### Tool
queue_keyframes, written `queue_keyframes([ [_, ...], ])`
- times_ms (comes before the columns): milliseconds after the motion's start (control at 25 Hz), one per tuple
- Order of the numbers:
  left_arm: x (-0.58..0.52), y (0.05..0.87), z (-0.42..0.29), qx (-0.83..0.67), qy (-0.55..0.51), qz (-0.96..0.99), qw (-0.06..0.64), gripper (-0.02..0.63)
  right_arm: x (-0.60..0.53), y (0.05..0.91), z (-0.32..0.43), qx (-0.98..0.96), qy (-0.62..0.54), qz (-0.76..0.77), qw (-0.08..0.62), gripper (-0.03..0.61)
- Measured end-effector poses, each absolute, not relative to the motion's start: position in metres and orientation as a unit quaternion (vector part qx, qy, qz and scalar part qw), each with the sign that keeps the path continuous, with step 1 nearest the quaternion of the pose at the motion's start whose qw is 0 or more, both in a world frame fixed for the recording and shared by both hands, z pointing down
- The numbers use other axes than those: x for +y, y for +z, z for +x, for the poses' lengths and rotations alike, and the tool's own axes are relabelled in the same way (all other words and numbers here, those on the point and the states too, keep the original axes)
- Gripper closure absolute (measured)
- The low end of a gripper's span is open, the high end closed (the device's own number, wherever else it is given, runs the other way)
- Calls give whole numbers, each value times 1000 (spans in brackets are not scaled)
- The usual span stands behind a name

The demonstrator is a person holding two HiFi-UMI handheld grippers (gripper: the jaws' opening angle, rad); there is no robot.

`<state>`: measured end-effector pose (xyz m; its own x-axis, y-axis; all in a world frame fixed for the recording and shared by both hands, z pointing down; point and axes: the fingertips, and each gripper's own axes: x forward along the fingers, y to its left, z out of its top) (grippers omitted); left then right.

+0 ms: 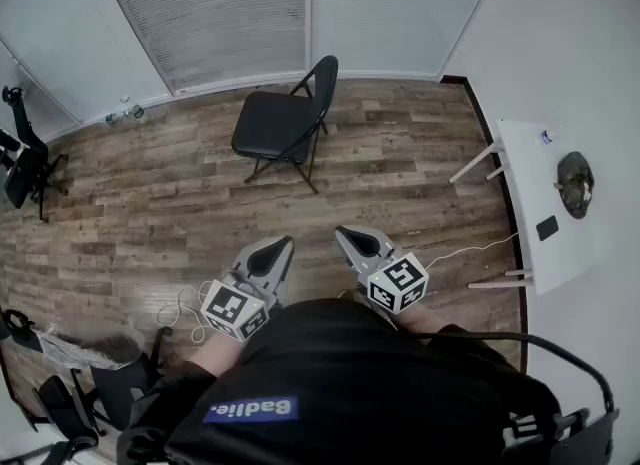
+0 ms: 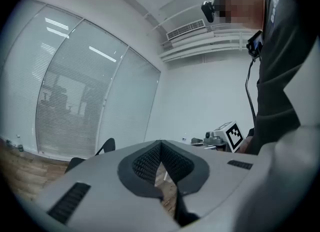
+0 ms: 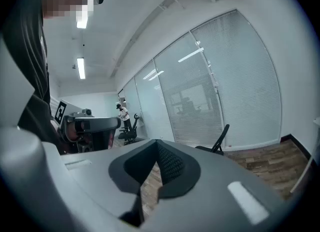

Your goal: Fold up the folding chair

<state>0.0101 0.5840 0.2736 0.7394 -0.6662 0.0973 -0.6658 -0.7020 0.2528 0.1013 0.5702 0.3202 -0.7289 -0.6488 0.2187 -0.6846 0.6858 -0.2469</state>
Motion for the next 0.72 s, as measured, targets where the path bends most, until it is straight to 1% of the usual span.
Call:
queue_keyframes([
  [320,584,273,9,-363,1,922,136,609,569,319,98,-918,158,359,59,577],
  [720,578,271,19,-372,0,918,135,609,561,320,108,-921,177,343,44,577],
])
